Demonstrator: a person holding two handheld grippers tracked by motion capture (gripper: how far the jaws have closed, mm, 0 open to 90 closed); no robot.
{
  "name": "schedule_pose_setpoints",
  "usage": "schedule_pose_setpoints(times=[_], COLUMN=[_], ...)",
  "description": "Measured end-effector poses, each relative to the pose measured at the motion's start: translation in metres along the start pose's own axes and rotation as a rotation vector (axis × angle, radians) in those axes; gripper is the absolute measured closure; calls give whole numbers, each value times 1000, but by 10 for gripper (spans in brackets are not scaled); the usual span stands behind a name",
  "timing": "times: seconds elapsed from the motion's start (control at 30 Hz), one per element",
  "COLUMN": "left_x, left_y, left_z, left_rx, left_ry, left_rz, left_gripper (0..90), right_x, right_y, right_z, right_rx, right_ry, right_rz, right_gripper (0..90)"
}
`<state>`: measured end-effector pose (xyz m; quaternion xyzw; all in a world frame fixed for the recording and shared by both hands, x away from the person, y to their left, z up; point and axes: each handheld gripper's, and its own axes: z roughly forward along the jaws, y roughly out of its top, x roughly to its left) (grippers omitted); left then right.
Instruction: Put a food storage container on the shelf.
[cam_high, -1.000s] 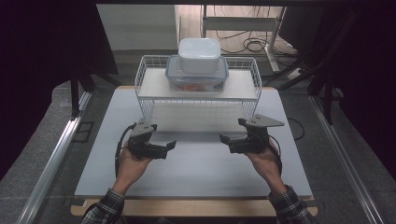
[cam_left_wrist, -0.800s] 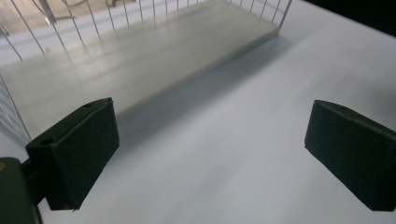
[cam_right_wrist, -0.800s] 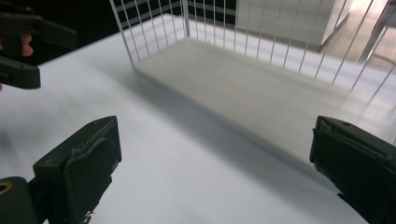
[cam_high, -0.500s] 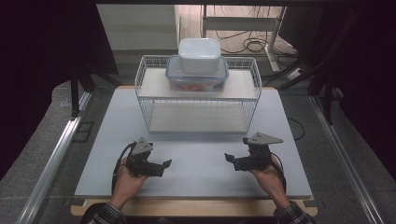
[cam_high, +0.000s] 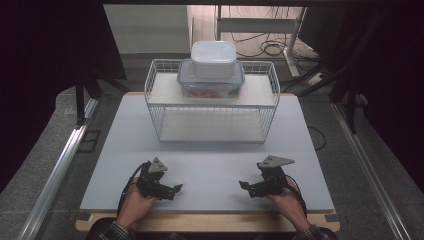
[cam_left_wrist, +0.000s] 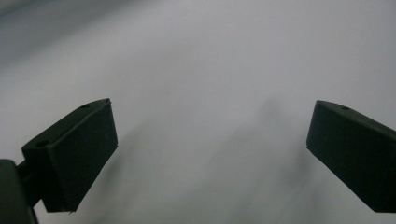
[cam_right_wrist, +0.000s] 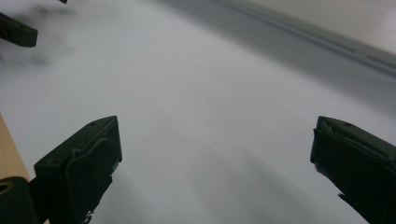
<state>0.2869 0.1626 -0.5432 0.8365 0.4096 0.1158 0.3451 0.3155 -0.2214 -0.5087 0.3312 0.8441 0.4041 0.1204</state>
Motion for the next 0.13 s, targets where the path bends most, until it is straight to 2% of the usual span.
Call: schedule_pose_setpoints(times=[0.07,0.13], left_x=[-1,-1], left_y=[0,1], left_z=[3,3], left_rx=[18,15], left_ry=[2,1], left_rz=[2,10], left_gripper=[13,7], right_x=[0,-2], right_y=[-1,-3], right_z=[3,5], right_rx=[20,40], right_ry=[-4,-11], right_rz=[-12,-13], right_gripper=[22,22])
